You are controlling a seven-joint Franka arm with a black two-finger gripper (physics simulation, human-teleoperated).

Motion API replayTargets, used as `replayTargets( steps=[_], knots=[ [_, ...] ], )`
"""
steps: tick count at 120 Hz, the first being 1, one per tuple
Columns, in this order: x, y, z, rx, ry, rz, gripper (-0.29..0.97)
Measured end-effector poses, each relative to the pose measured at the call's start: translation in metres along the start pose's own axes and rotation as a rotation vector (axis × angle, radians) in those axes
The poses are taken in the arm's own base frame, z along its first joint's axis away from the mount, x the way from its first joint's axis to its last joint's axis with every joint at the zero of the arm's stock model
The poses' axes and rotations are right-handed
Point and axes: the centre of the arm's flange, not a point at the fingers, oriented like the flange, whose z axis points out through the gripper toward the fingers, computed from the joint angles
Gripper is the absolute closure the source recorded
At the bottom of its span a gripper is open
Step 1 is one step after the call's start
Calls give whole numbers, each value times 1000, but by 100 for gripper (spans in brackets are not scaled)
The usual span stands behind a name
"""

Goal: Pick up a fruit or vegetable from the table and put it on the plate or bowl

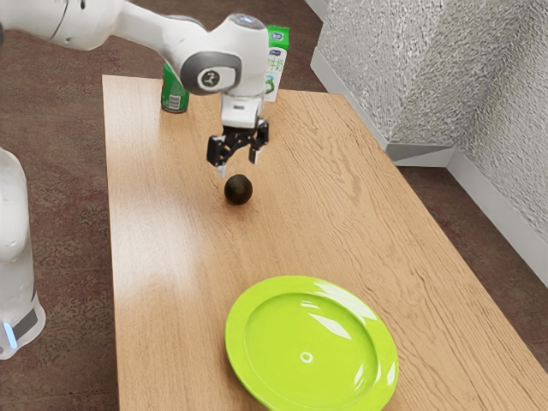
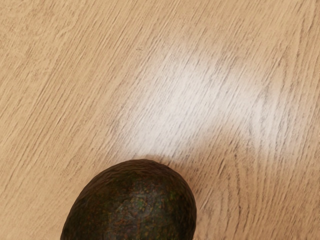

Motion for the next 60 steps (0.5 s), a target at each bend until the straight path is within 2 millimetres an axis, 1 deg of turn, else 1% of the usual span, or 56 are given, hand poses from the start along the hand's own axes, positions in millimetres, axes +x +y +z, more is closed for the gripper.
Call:
replayTargets(
  steps=[11, 24, 60],
  knots=[
    [-7, 3, 12, -17, 1, 2, 1],
    [-8, 5, 22, -21, 3, 15, 1],
    [-4, 0, 37, 7, 30, 33, 1]
  ],
)
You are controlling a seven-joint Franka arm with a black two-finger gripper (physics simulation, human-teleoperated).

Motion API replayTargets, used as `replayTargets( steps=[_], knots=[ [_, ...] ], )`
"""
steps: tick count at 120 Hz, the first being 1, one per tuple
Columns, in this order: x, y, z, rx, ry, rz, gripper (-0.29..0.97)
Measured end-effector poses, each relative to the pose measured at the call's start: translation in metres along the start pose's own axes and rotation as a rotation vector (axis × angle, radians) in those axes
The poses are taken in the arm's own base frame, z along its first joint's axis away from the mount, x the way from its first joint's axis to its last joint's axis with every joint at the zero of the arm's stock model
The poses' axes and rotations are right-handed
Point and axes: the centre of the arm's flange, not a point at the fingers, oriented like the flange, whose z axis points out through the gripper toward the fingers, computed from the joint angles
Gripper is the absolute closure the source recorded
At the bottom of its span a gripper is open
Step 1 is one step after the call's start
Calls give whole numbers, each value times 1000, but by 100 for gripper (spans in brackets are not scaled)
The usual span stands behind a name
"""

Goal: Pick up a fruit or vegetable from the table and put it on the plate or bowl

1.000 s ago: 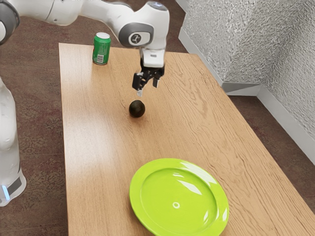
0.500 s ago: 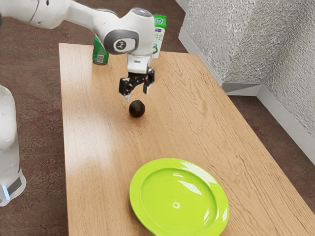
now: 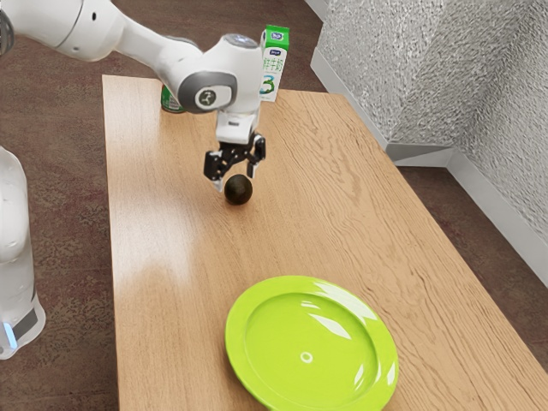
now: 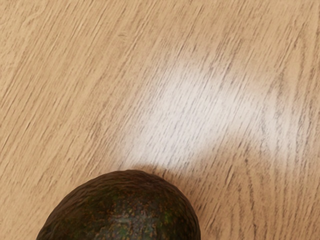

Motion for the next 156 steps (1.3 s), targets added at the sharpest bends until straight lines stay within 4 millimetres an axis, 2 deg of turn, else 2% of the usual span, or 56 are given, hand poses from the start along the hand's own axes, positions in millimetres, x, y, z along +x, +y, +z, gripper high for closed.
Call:
replayTargets(
  steps=[34, 49, 60, 70, 86, 104, 112, 120, 129, 142, 156],
  knots=[
    [1, -9, 16, 18, 6, 9, 2],
    [-13, -14, 26, 8, 7, -17, 3],
    [-13, -15, 34, -3, 3, -17, 5],
    [-12, -16, 40, -7, 1, -14, 15],
    [-11, -18, 40, 4, 2, -10, 46],
    [-7, -18, 35, 11, 7, -8, 38],
    [0, -18, 21, 27, 15, 4, 36],
    [32, -16, -4, 55, 19, 63, 36],
    [104, -1, -35, 85, 15, 193, 36],
    [201, 45, -64, 99, 0, 366, 35],
    [267, 94, -77, 94, -7, 476, 35]
  ],
)
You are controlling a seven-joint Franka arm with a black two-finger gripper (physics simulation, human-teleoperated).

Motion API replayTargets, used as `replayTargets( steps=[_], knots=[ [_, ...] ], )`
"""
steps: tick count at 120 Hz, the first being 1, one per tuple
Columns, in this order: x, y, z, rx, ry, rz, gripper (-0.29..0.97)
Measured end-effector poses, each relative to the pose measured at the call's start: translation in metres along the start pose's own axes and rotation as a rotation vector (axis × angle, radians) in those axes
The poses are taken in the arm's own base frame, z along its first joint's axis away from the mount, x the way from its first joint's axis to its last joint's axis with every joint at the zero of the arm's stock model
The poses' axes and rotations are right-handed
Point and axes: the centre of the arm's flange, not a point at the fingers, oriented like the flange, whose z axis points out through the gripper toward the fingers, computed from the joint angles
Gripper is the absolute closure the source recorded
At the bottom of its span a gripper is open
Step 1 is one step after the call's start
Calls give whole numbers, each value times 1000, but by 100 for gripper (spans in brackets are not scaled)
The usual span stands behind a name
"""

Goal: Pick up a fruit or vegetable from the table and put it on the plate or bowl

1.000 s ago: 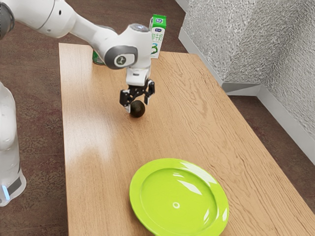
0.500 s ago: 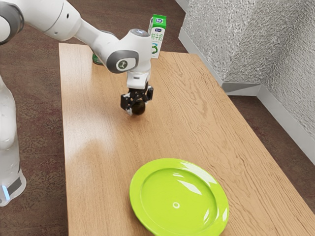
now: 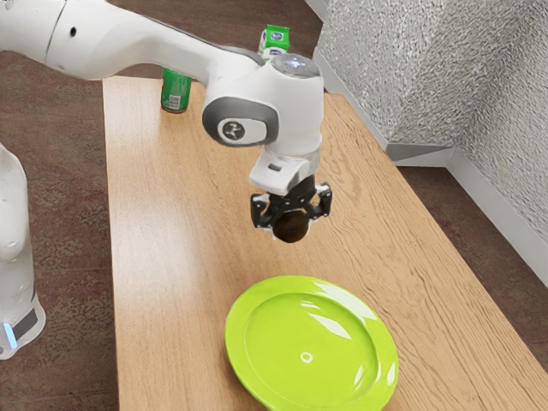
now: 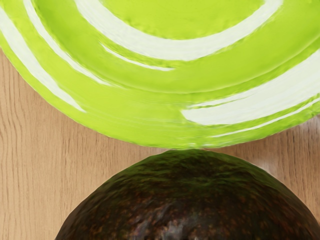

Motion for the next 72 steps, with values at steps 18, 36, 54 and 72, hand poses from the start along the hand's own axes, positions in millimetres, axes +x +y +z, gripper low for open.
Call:
replayTargets(
  steps=[18, 36, 54, 72],
  knots=[
    [67, 22, -7, -21, 16, 66, 36],
    [88, 29, -9, -34, 33, 53, 35],
    [108, 32, -10, -28, 51, 47, 35],
    [140, 39, -17, -14, 74, 67, 36]
  ],
)
